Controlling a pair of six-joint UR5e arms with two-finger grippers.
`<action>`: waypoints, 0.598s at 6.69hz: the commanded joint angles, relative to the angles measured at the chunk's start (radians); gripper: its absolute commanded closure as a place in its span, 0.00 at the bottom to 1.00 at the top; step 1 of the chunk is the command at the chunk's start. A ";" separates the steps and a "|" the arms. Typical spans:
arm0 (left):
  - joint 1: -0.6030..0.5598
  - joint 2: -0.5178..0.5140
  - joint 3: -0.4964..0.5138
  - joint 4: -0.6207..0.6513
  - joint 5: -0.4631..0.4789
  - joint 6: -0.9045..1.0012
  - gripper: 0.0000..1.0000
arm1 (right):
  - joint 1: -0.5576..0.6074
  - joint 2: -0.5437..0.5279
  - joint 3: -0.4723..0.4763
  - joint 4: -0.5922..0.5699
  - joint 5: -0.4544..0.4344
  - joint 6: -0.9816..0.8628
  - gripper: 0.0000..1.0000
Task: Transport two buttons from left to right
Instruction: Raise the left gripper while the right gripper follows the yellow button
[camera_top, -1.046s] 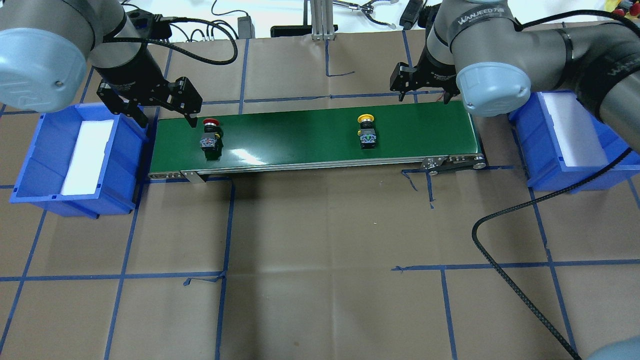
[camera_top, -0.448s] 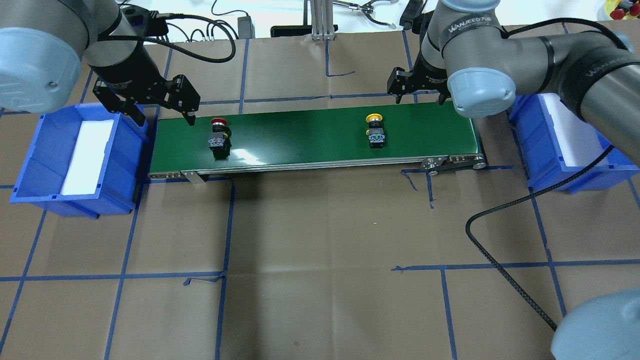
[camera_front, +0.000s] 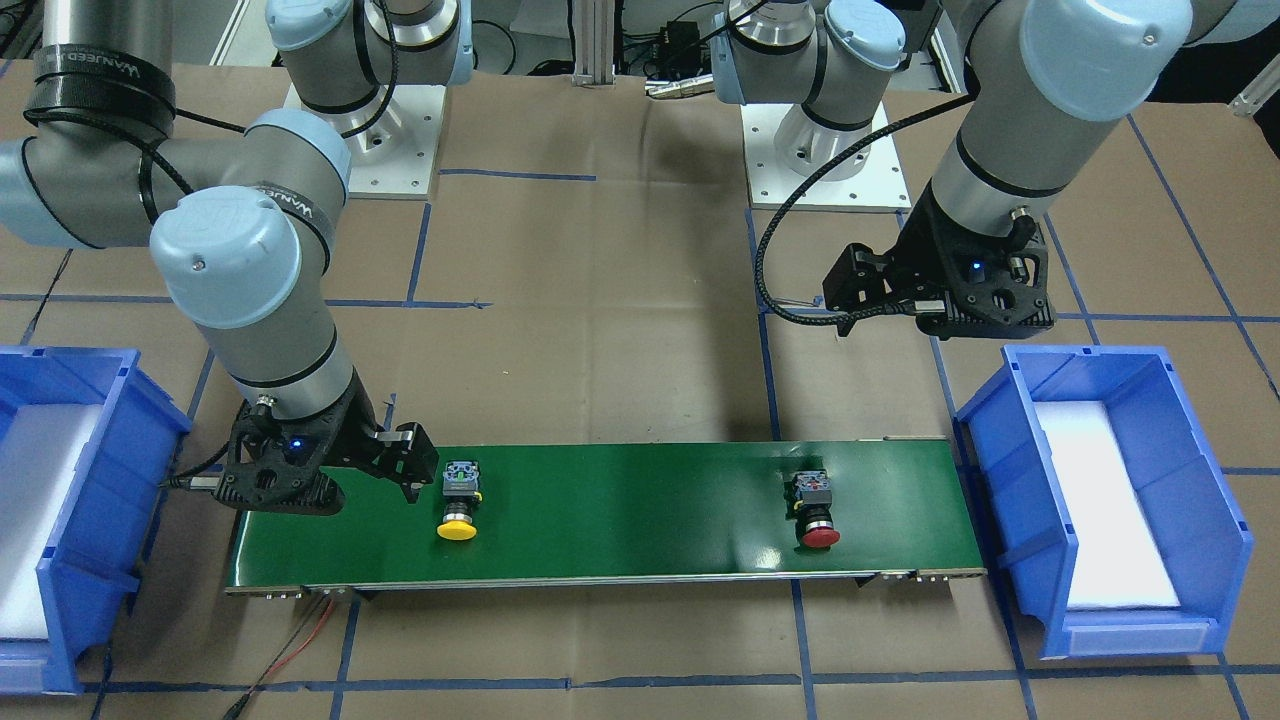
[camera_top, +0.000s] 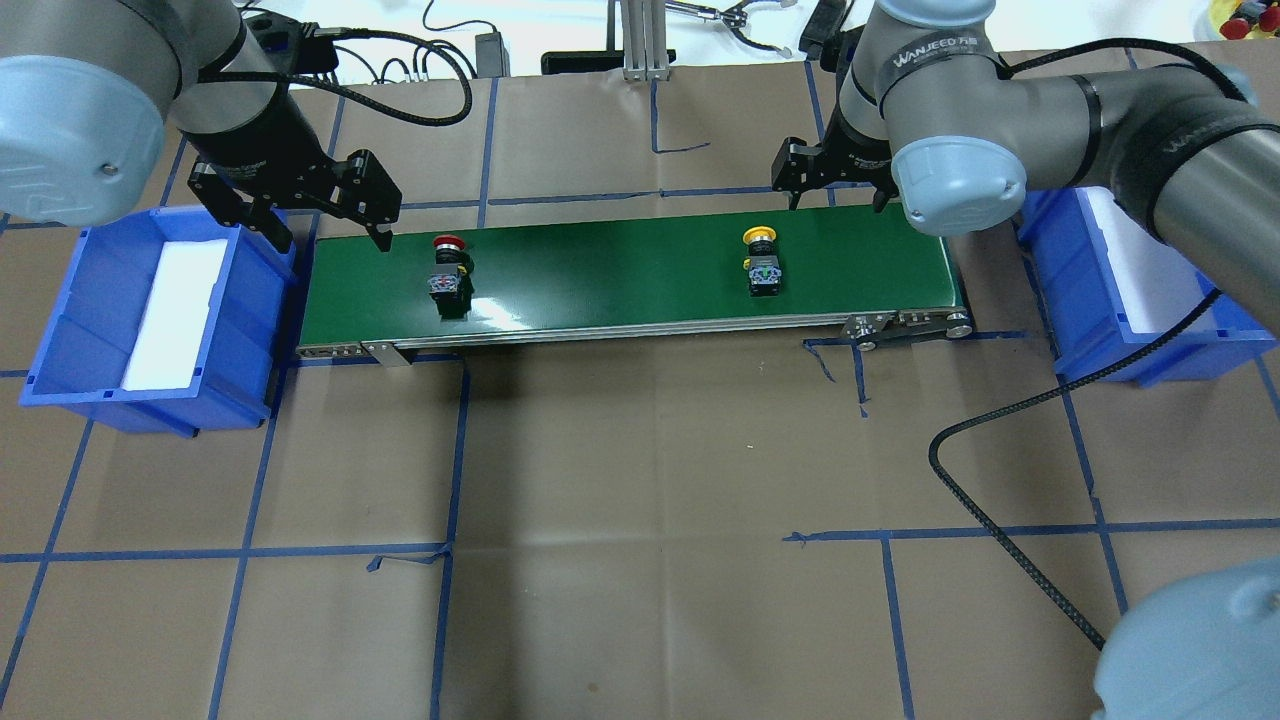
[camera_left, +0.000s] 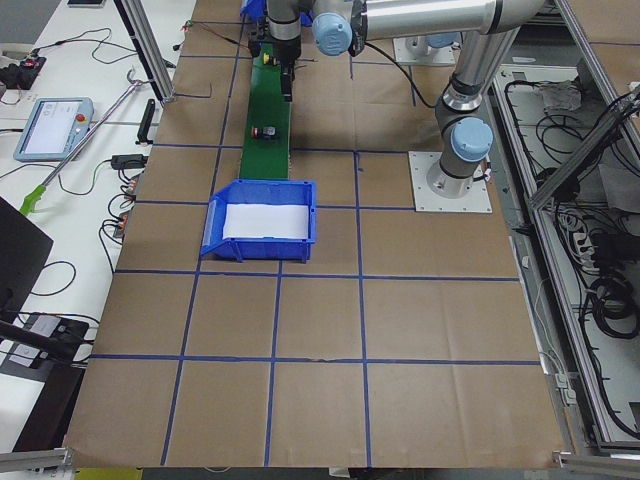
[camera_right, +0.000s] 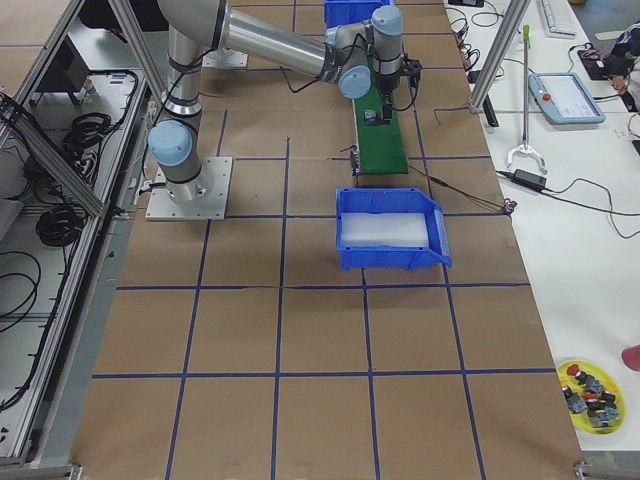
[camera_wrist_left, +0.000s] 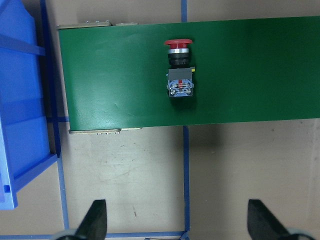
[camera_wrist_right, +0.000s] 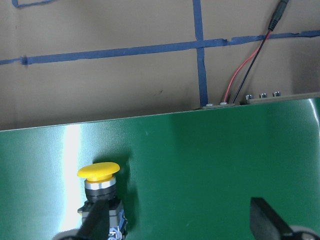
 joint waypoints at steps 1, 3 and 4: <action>0.000 -0.002 0.000 0.004 -0.001 -0.002 0.00 | 0.000 0.019 -0.001 0.003 -0.005 -0.001 0.00; 0.000 -0.002 0.000 0.004 -0.001 -0.005 0.00 | 0.000 0.019 0.001 0.005 -0.002 0.002 0.00; -0.002 0.000 0.000 0.004 -0.001 -0.013 0.00 | 0.000 0.022 0.008 0.006 0.000 0.002 0.00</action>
